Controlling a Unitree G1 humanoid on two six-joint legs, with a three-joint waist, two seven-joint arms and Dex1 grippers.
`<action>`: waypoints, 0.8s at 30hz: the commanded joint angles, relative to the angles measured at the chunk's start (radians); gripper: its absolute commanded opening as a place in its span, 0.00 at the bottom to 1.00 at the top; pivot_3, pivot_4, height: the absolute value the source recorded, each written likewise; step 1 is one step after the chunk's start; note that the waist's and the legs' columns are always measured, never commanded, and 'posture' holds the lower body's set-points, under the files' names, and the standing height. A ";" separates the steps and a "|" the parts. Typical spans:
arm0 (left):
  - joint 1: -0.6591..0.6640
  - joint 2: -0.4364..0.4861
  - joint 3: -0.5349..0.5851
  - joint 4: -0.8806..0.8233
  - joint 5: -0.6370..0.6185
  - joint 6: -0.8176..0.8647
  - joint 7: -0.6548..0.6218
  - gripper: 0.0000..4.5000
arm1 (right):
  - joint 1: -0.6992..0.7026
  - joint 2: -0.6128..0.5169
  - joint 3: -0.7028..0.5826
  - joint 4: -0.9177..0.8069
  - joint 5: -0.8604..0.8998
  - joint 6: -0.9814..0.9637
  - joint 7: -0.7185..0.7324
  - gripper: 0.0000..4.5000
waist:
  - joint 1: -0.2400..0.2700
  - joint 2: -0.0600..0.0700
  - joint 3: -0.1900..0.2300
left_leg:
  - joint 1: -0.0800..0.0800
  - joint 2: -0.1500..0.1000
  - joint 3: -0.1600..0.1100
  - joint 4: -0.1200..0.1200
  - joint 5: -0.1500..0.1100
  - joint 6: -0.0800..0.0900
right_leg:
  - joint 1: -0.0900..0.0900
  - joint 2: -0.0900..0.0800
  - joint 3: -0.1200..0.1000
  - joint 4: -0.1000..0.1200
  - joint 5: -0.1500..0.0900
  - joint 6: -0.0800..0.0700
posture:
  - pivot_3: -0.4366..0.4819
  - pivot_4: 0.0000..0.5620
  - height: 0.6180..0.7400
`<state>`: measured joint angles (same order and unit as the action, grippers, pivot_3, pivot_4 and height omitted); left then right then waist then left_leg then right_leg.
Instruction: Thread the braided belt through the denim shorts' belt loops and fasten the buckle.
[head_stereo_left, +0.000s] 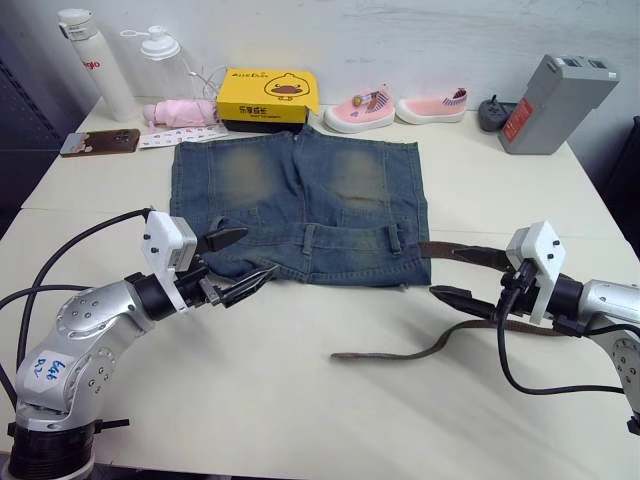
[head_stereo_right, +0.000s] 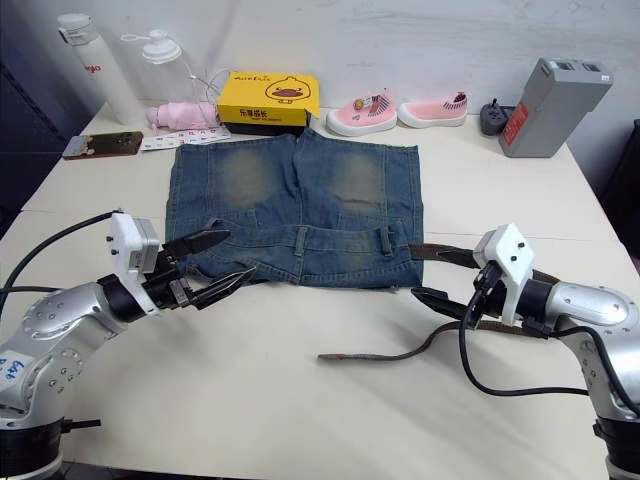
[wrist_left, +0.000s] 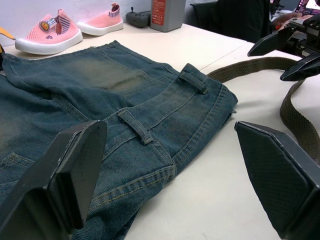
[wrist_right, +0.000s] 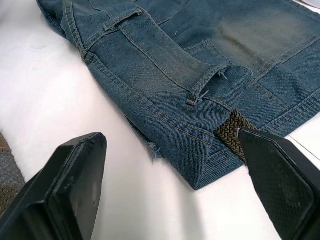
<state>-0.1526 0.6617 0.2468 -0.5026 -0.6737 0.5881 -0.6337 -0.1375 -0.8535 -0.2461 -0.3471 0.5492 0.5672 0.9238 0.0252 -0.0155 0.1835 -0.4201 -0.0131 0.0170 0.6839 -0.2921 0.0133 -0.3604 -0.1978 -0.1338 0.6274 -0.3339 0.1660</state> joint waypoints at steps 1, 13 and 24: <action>-0.002 -0.001 0.020 -0.032 -0.019 -0.012 -0.003 1.00 | -0.001 -0.021 -0.023 -0.020 0.009 -0.009 0.014 0.99 | 0.000 0.000 0.000 | 0.000 0.000 0.000 0.000 0.000 0.000 | 0.000 0.000 0.000 0.000 0.000 0.000 | 0.48 0.27 0.42; 0.023 0.002 0.024 -0.032 -0.015 -0.016 -0.008 1.00 | 0.006 -0.021 -0.025 -0.009 -0.005 -0.022 0.023 0.99 | 0.000 0.000 0.000 | 0.000 0.000 0.000 0.000 0.000 0.000 | 0.000 0.000 0.000 0.000 0.000 0.000 | 0.48 0.27 0.42; 0.067 0.026 0.040 0.000 -0.012 -0.015 -0.050 1.00 | 0.023 -0.058 -0.019 0.005 -0.021 -0.047 0.091 0.99 | -0.001 0.000 0.000 | 0.000 0.000 0.000 0.000 0.000 0.000 | 0.000 0.000 0.000 0.000 0.000 0.000 | 0.48 0.27 0.42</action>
<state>-0.0943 0.6686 0.2574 -0.4911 -0.6761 0.5882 -0.6584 -0.1075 -0.8730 -0.2460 -0.2982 0.4932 0.5369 0.9514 0.0247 -0.0155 0.1835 -0.4201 -0.0132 0.0172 0.6839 -0.2922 0.0134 -0.3605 -0.1978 -0.1337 0.6274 -0.3339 0.1660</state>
